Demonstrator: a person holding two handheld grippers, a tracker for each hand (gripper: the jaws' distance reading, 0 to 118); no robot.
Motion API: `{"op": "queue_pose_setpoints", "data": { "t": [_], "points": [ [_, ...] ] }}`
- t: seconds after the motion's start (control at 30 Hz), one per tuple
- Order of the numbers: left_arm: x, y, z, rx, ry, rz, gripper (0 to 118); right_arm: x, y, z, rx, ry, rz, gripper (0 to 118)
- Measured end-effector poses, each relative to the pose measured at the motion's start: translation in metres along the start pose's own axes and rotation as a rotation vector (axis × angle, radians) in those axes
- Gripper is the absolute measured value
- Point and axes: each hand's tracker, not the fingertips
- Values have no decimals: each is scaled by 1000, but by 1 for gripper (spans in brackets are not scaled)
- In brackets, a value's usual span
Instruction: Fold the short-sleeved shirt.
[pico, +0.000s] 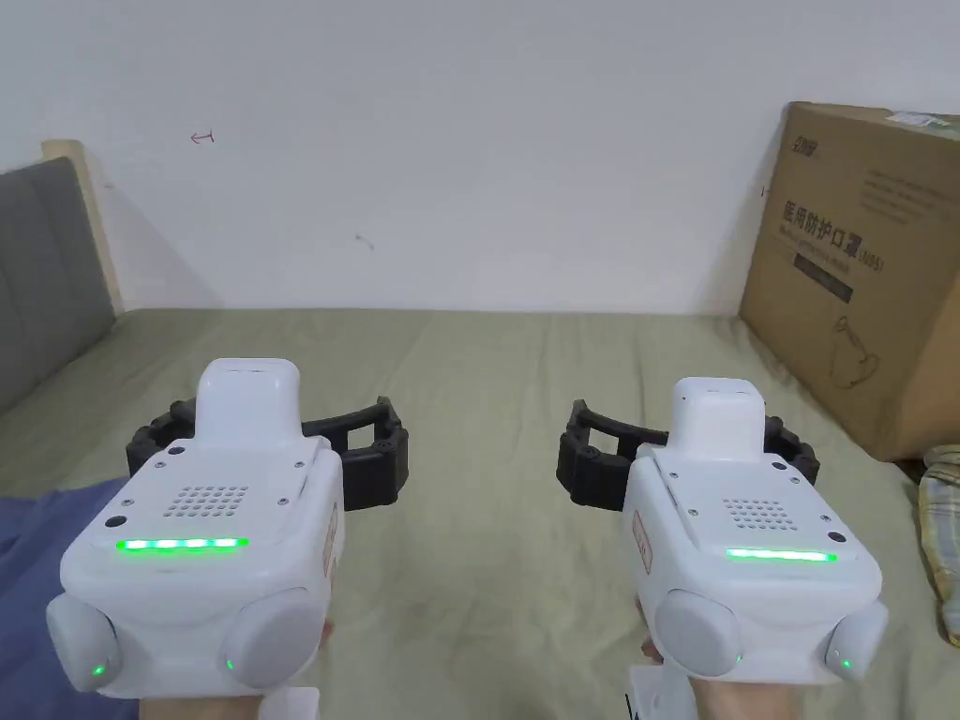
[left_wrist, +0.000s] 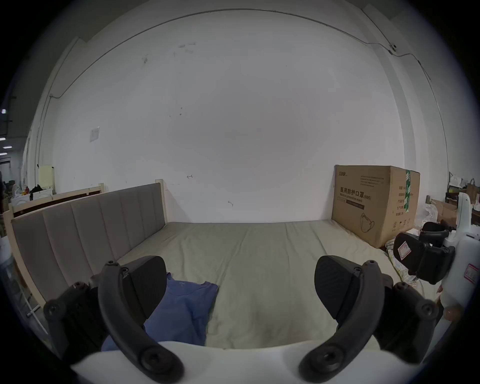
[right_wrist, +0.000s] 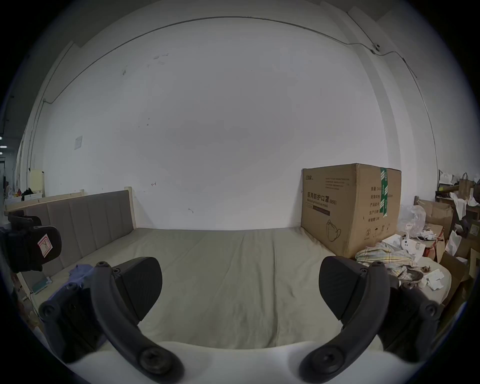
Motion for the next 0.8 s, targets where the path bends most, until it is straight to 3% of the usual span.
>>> {"op": "queue_pose_setpoints", "data": {
  "t": [0.8],
  "points": [
    [-1,-1,-1,-4,27,4,115,-5,-4,0,-13,21,32,118]
  ]
}}
